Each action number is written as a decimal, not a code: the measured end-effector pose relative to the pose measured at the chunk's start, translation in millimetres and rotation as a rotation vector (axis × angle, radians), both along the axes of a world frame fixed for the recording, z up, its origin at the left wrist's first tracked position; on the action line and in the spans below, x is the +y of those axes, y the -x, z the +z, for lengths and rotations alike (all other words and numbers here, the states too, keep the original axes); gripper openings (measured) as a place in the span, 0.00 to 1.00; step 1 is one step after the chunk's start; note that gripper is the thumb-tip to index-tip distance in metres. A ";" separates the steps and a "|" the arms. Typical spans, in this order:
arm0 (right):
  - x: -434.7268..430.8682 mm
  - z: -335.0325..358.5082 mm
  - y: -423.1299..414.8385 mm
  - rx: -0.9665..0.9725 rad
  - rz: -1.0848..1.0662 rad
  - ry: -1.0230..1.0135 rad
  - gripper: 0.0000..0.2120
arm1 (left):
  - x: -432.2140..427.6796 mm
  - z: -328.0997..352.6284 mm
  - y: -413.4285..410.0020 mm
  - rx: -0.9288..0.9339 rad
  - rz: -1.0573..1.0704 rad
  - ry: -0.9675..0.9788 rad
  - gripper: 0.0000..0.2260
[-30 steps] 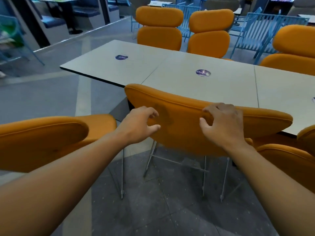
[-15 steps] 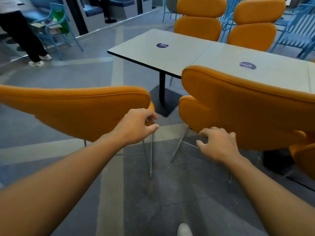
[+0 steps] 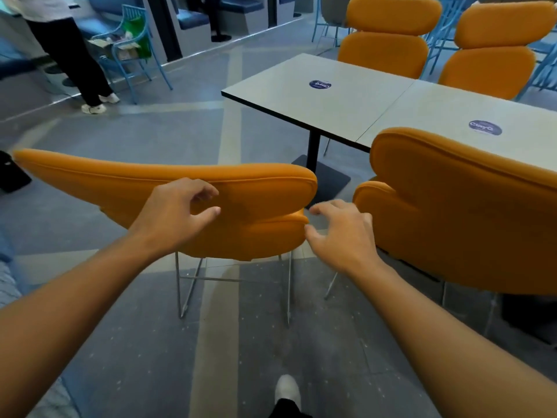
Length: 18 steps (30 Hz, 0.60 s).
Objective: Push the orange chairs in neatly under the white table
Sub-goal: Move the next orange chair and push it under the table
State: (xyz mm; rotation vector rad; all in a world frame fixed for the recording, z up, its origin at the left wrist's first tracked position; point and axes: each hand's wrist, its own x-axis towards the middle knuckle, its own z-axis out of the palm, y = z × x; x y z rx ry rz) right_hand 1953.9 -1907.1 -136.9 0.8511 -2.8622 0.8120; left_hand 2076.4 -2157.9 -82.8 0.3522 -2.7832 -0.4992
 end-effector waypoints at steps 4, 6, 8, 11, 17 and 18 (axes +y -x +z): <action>-38.2 8.7 35.5 0.132 0.003 0.109 0.22 | -32.1 7.5 18.5 0.002 0.069 0.086 0.17; -57.3 13.9 56.7 0.168 0.014 0.142 0.23 | -46.5 10.0 34.2 -0.007 0.112 0.126 0.19; -69.8 16.7 70.1 0.147 0.093 0.146 0.26 | -55.1 11.6 44.3 -0.043 0.119 0.145 0.21; -85.0 15.6 84.9 0.003 0.239 0.148 0.25 | -71.9 12.2 51.7 -0.150 0.051 0.085 0.27; -94.0 12.9 103.4 -0.192 0.390 0.179 0.23 | -99.1 -6.4 51.1 -0.163 -0.009 0.117 0.34; -93.3 13.3 105.2 -0.230 0.396 0.184 0.24 | -99.7 -9.9 52.0 -0.138 -0.005 0.158 0.33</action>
